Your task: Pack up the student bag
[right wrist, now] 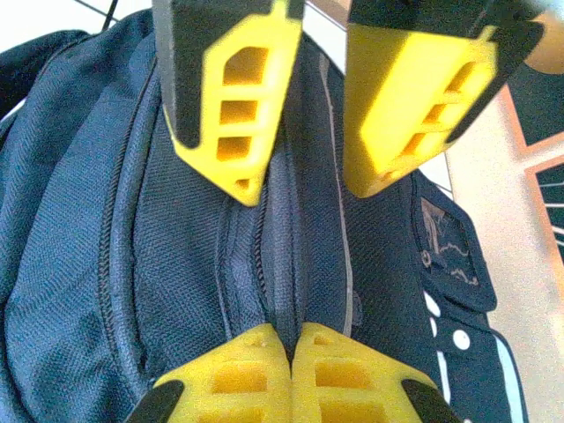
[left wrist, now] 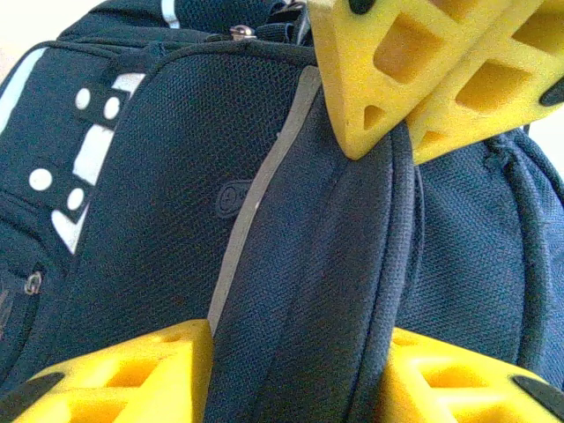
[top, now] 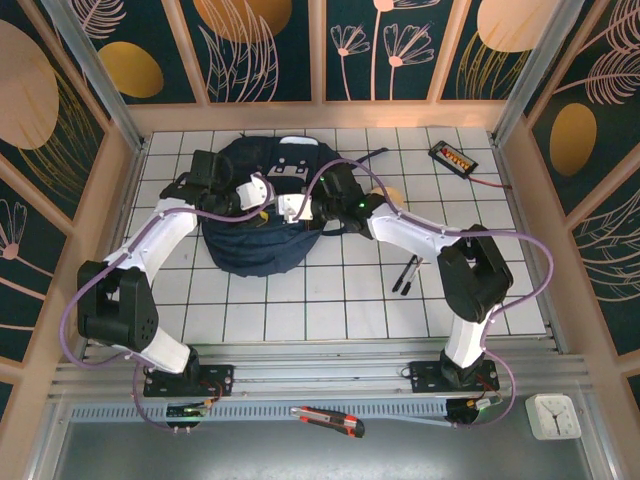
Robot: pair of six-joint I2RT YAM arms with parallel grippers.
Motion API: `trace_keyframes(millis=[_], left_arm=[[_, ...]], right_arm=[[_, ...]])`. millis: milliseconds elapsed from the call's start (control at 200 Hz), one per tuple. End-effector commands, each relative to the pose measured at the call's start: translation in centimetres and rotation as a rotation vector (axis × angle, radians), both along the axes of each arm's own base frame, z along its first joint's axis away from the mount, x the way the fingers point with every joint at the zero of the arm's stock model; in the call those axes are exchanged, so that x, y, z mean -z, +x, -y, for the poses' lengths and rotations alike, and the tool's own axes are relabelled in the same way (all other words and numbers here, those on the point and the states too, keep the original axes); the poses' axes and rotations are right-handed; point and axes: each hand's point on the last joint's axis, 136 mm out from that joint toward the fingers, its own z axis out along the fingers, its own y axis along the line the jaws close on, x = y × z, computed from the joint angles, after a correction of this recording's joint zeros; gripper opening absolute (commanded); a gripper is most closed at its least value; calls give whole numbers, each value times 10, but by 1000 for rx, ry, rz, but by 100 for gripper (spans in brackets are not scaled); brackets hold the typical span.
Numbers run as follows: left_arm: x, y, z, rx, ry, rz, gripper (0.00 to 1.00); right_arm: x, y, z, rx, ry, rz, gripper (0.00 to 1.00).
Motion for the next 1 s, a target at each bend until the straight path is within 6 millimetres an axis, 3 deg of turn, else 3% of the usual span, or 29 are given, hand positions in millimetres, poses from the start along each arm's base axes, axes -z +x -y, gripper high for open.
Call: trace_keyframes(millis=[0, 140, 280, 400, 530, 576, 666, 756, 866, 996], left_arm=[[7, -8, 6, 34, -12, -5, 48], [9, -9, 4, 23, -2, -2, 31], [9, -8, 4, 21, -3, -3, 0], [9, -9, 3, 16, 0, -5, 0], [0, -9, 3, 5, -14, 8, 0], [-5, -9, 4, 4, -25, 15, 0], [-11, -10, 5, 9, -40, 27, 0], [-14, -13, 5, 11, -48, 30, 0], [-16, -17, 5, 9, -64, 33, 0], [-17, -21, 6, 7, -83, 29, 0]], right_arm=[[-98, -33, -21, -132, 277, 98, 0], [-103, -40, -18, -142, 295, 95, 0], [-100, -41, -16, -140, 288, 81, 0], [-100, -41, -17, -127, 300, 34, 0], [-114, -30, 2, -67, 376, -86, 51], [-124, -27, 16, -57, 427, -180, 60], [-140, -16, 54, -71, 531, -431, 61], [-135, -12, 83, -95, 523, -563, 57], [-102, -11, 91, -72, 418, -522, 56], [-67, -5, 86, -71, 337, -523, 56]])
